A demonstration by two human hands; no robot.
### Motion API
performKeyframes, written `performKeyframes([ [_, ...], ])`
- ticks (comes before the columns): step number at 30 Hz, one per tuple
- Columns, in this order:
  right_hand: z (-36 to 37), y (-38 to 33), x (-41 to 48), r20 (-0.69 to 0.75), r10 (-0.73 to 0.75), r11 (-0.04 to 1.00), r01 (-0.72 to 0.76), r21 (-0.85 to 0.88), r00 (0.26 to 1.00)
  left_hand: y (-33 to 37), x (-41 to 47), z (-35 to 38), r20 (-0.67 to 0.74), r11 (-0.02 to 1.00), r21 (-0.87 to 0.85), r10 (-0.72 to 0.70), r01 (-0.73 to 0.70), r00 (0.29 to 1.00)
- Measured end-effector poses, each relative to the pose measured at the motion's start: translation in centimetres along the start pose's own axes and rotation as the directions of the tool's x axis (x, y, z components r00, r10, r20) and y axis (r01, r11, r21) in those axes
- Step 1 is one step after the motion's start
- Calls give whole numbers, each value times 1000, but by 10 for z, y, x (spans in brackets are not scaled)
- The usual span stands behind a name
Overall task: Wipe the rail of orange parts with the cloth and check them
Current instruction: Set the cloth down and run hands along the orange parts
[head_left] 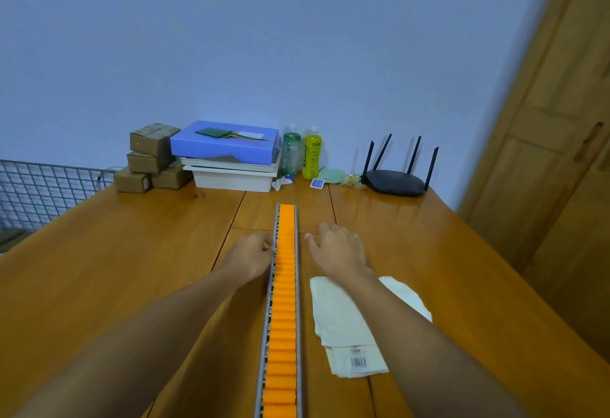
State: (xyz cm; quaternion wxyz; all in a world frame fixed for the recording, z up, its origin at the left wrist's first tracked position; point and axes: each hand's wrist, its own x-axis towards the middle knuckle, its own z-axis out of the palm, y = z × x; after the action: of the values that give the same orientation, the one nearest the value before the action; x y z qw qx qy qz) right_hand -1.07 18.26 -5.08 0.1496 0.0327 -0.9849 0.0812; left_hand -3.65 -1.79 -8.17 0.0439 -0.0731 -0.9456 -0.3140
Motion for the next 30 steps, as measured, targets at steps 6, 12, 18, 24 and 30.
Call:
performKeyframes([
  [6, 22, -9, 46, 58, -13, 996, 8, 85, 998, 2, 39, 11, -12, 999, 35, 22, -21, 1000],
  [12, 57, -17, 96, 99, -10, 990, -4, 142, 995, -7, 78, 22, -2, 999, 30, 20, -20, 1000],
  [18, 76, -13, 144, 165, 56, 989, -77, 126, 985, -14, 105, 31, 15, 998, -50, 24, -24, 1000],
  [24, 94, -16, 174, 248, 116, 984, -146, 105, 962, -17, 115, 36, 4, 996, -82, 34, -34, 999],
  [30, 111, -22, 186, 278, 78, 985, -116, 125, 958, -23, 114, 41, -43, 990, -137, 37, -43, 998],
])
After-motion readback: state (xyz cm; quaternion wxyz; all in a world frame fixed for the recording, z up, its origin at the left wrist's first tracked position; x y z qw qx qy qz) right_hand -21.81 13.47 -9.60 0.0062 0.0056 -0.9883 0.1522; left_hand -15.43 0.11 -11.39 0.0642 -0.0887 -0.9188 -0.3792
